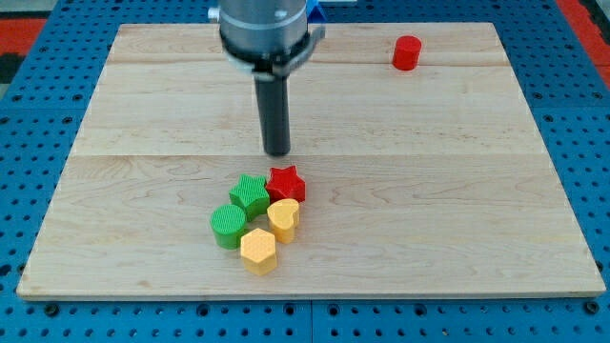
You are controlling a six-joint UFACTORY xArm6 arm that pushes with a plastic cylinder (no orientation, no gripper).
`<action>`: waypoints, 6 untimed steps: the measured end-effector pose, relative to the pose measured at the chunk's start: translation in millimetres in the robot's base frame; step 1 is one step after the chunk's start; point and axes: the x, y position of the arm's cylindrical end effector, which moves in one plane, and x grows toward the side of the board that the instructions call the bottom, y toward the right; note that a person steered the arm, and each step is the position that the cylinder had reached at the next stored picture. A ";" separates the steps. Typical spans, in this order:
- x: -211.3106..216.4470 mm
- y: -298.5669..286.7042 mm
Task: Push blue cube to the left
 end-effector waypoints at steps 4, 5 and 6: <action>-209.1 -37.4; -211.5 -121.9; -186.3 -128.2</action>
